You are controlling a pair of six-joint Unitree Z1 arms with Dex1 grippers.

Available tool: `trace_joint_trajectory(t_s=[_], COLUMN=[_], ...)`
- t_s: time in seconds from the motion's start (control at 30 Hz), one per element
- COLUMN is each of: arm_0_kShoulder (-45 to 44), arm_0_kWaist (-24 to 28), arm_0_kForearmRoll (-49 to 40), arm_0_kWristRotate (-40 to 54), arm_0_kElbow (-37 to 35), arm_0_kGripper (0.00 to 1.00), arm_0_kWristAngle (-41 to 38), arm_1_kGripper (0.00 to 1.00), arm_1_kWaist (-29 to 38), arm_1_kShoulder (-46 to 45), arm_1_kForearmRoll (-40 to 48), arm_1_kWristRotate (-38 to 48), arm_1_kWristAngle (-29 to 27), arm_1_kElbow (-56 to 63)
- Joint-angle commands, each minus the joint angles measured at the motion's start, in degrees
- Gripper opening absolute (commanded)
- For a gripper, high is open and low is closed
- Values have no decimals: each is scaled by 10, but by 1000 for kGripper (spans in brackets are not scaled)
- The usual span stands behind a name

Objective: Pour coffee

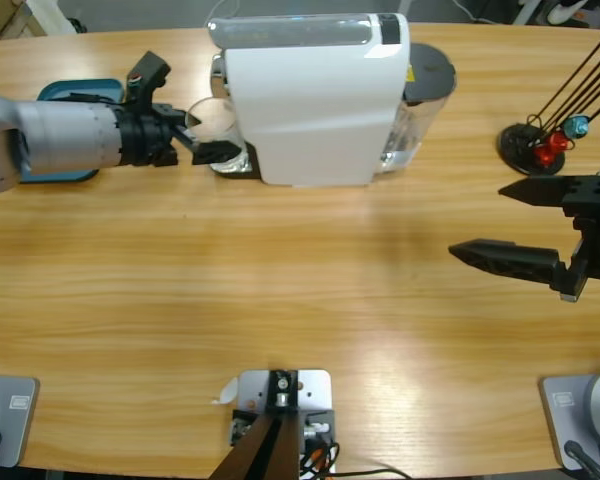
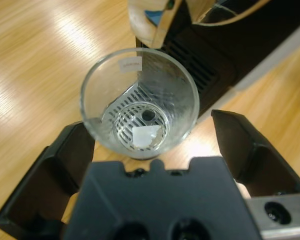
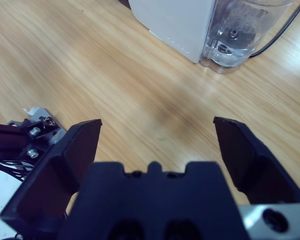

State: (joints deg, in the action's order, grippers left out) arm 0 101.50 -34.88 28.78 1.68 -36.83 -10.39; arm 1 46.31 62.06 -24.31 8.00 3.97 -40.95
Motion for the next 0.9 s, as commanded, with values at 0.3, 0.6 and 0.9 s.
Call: trace_joint_trajectory(t_s=[0.3,0.6,0.9], arm_0_kShoulder=[-251,-475,-509], arm_0_kWaist=[1,0,2], arm_0_kForearmRoll=[-339,-666,-761], arm_0_kWristRotate=[-8,-16,-43], arm_0_kElbow=[-50,-151,-194], arm_0_kGripper=[978,858,862], arm_0_kWristAngle=[-15,-14,-12], arm_1_kGripper=[1000,1000,970], arm_1_kWaist=[-9,-9,-9], arm_1_kShoulder=[27,35,23], arm_1_kForearmRoll=[9,9,5], arm_1_kWristRotate=[-12,-15,-4], arm_1_kWristAngle=[12,5,-16], arm_1_kElbow=[17,15,13])
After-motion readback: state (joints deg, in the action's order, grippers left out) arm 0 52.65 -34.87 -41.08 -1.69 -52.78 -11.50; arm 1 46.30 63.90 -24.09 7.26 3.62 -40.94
